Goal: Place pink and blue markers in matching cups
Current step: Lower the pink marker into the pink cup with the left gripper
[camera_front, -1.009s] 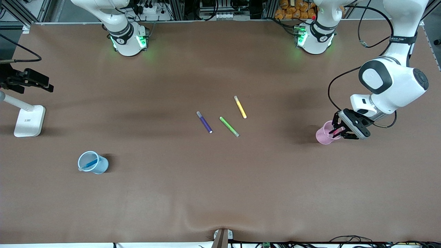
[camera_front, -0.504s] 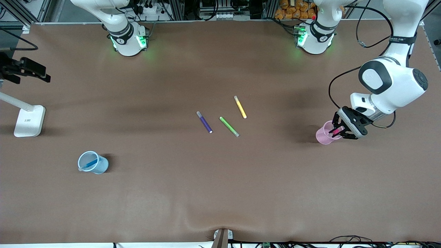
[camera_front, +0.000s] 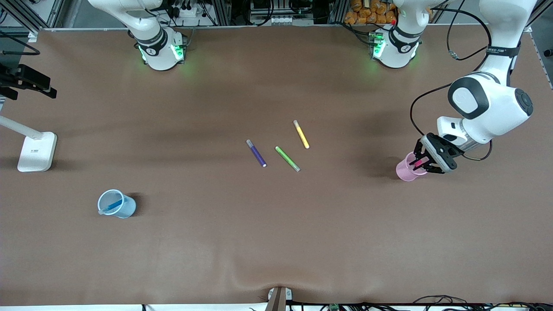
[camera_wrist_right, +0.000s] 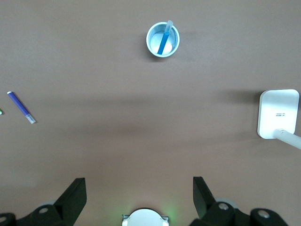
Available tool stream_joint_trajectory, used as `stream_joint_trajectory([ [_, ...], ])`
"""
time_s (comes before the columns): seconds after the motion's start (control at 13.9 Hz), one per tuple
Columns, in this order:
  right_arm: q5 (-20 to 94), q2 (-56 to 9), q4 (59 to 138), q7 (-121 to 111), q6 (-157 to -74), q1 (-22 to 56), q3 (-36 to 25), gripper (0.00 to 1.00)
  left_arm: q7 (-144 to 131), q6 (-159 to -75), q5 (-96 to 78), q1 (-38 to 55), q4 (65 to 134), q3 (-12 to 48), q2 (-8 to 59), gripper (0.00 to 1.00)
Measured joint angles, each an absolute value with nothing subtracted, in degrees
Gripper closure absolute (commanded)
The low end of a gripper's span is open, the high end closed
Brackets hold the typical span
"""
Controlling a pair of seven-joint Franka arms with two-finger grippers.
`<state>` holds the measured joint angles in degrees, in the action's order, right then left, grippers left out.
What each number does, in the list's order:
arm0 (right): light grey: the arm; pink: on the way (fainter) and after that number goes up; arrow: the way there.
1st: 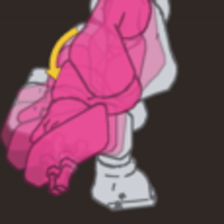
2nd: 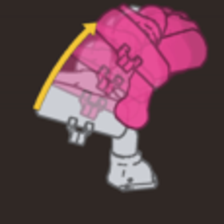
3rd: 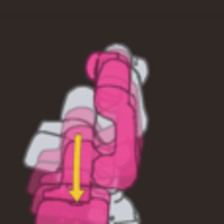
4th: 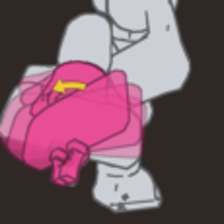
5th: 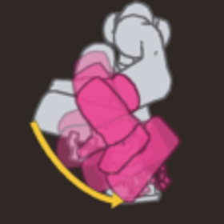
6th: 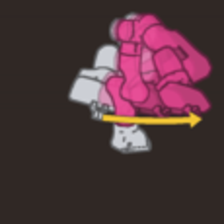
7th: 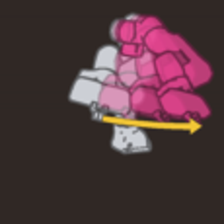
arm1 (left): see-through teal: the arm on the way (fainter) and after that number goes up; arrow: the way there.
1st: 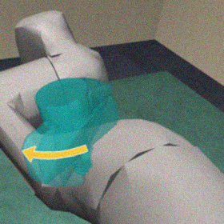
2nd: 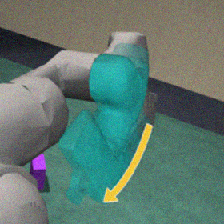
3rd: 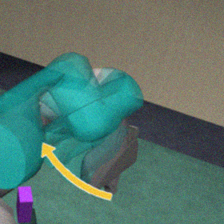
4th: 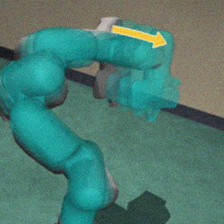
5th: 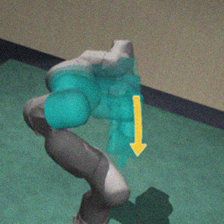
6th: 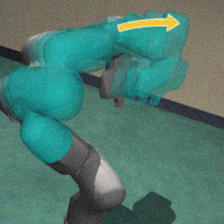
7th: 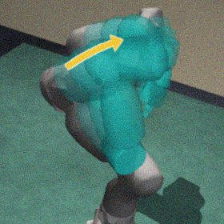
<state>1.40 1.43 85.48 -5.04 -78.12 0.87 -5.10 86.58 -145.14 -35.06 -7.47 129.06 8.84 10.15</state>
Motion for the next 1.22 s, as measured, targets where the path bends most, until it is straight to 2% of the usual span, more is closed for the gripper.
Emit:
stream_joint_trajectory([
  [0.5,1.1,1.3,85.3,-5.0,-78.6,0.3,-6.2,0.0,86.6,-144.9,-36.6,-7.4,129.1,8.9,11.5,1.0],
  [0.58,1.1,1.3,85.3,-5.0,-78.5,-0.1,-6.3,0.0,86.6,-144.9,-36.6,-7.4,129.1,8.9,11.6,0.77],
  [0.65,1.2,1.3,85.3,-5.0,-78.5,-0.7,-6.3,0.0,86.6,-144.9,-36.6,-7.4,129.1,8.9,11.6,0.01],
  [1.08,2.9,1.3,85.3,-5.0,-78.8,-3.5,-6.3,0.0,86.6,-144.7,-36.7,-7.3,128.0,9.1,11.6,0.0],
  [1.22,2.9,1.3,85.2,-5.0,-78.8,-3.5,-6.0,0.0,84.7,-141.9,-37.0,-7.3,126.1,9.4,11.3,0.0],
])
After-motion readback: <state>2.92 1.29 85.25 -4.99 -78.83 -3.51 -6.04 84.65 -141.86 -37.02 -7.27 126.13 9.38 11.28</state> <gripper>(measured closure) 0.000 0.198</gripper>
